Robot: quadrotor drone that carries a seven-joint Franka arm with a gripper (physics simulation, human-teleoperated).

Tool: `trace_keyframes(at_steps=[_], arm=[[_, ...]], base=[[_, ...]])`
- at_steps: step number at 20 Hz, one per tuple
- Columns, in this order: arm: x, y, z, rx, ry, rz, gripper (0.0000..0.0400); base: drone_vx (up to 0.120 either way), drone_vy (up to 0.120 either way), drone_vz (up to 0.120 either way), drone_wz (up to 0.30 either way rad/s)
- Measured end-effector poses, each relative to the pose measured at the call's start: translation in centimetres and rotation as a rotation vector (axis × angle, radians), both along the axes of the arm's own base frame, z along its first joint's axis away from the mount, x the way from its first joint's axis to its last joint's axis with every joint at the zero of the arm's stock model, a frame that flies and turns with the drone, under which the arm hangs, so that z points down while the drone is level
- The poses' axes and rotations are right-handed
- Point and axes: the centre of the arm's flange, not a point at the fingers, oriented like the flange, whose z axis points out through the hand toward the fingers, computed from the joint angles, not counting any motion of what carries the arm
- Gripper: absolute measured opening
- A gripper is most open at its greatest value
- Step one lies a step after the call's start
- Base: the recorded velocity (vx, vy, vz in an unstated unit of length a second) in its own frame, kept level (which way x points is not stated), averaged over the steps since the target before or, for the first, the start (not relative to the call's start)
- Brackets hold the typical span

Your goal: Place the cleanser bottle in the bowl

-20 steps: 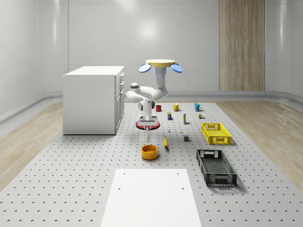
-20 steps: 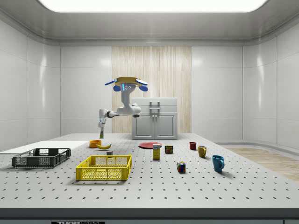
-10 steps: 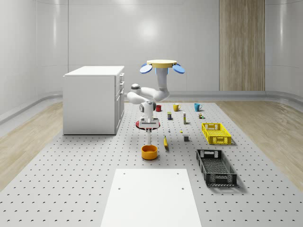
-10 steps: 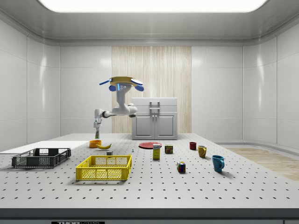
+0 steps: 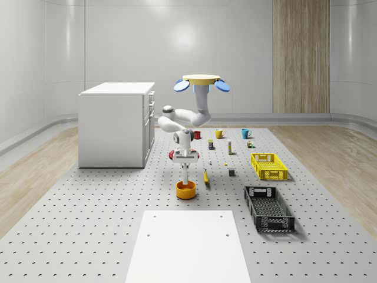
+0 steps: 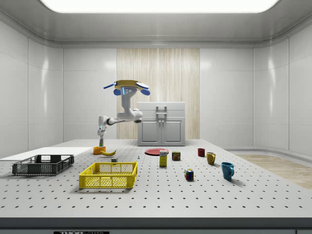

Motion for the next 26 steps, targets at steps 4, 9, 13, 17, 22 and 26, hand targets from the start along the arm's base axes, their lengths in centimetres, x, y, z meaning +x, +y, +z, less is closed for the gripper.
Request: trace_keyframes(at_steps=[4, 9, 13, 17, 22, 26], arm=[[0.0, 0.0, 1.8, 0.0, 0.0, 0.0, 0.0154], [0.0, 0.0, 3.6, 0.0, 0.0, 0.0, 0.0154], [0.0, 0.0, 4.8, 0.0, 0.0, 0.0, 0.0154], [0.0, 0.0, 5.6, 0.002, -0.001, 0.001, 0.0273], [0.0, 0.0, 4.7, 0.004, -0.001, 0.001, 0.0364], [0.0, 0.0, 4.1, 0.005, -0.002, 0.001, 0.0387]], base=[[0.0, 0.0, 0.0, 0.0], [0.0, 0.0, 0.0, 0.0], [0.0, 0.0, 0.0, 0.0], [0.0, 0.0, 0.0, 0.0], [0.0, 0.0, 0.0, 0.0], [0.0, 0.0, 0.0, 0.0]])
